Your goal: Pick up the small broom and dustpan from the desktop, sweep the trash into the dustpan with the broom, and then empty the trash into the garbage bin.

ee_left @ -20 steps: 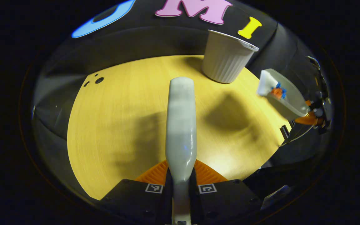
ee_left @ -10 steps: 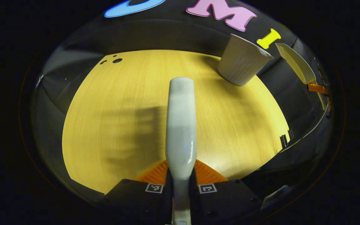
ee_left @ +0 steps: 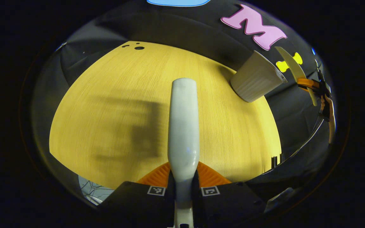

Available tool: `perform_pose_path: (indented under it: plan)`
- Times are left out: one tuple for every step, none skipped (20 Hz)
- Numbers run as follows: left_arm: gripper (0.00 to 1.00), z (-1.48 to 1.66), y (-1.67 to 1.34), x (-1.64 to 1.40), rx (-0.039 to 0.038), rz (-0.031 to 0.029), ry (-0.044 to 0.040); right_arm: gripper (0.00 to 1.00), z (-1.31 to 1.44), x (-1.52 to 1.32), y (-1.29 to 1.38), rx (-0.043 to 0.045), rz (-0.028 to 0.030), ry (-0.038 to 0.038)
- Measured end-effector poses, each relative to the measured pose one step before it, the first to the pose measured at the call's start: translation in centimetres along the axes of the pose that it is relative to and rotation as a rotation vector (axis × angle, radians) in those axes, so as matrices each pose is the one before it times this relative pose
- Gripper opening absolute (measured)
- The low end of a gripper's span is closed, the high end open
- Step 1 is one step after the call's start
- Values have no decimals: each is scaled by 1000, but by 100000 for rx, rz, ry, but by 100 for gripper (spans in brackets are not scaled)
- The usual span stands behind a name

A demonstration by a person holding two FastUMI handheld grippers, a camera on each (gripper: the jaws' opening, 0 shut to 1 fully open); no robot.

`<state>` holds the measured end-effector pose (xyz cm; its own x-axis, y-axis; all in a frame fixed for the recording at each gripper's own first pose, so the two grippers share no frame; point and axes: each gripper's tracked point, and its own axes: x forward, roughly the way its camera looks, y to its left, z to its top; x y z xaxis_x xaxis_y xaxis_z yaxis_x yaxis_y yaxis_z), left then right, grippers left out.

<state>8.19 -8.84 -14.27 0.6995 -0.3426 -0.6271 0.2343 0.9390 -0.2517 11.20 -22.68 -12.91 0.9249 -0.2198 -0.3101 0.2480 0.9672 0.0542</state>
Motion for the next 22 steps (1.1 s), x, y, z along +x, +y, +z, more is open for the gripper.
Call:
perform_pose_path:
  plan:
    - [26, 135, 597, -292, 943, 2346, -1055, 35, -93, 337, -458, -1372, -1746, 1136]
    - [27, 192, 629, -279, 406, 2302, -1582, 35, -24, 281, -419, -1278, -1729, 728]
    - [26, 306, 14, -198, -1041, 1498, -1745, 31, -72, 113, -494, -2200, -2059, 531]
    - [26, 153, -546, 3, -2413, 186, -1386, 35, 337, 20, -597, -2658, -2088, -872]
    - [27, 167, -435, -108, -3148, -880, -1231, 35, 175, 501, -586, -3568, -2184, -527]
    - [27, -105, 23, -211, -2887, -963, -822, 40, 450, 396, -744, -4104, -2245, -592]
    - [27, 77, 76, -198, -1666, -518, -251, 35, 257, 168, -770, -4324, -2412, -282]
    - [27, -1, 226, -144, -3, 163, -89, 31, 155, 125, -544, -3881, -1908, -357]
    - [27, 81, 233, -132, 1575, 1027, -137, 35, 191, 76, -648, -3364, -1759, -698]
    - [27, -16, -8, -58, 2046, 1275, -61, 35, -9, 204, -596, -3341, -1830, 113]
    - [27, -75, -63, -43, 1835, 1093, -82, 35, -118, 96, -718, -3596, -2282, 25]
    - [26, 33, -61, -42, 743, 545, -84, 35, -93, 273, -240, -3591, -2357, 107]
    - [26, 50, -124, 61, -193, 115, -52, 35, -294, 392, -507, -3257, -2314, 583]
    - [26, 51, 44, 56, -768, 17, -120, 35, -209, 515, -669, -2578, -2685, 152]
    - [25, 9, 62, 110, -1019, 194, 21, 39, -206, 449, -553, -2348, -2908, 203]
    - [27, -151, 108, 84, -633, 454, 203, 35, -38, 364, -496, -1937, -2232, -260]
    - [27, -45, 149, 80, -508, 920, 131, 35, 228, 256, -413, -1593, -2008, -961]
    - [27, 149, 430, -2, -291, 467, -176, 36, -47, 75, -37, -1838, -1502, -34]
    - [27, 117, 251, -113, -479, 118, -259, 36, 11, -37, 70, -3159, -1608, 230]
    - [27, 70, 148, -17, -565, -46, -80, 36, 309, 204, -405, -5970, -2540, -1117]
    - [27, 108, 37, -70, -411, -146, -99, 36, 66, 21, -297, -7583, -3045, -445]
    - [27, -20, 3, 47, -236, 32, -10, 36, 13, -4, -148, -7764, -3367, -1065]
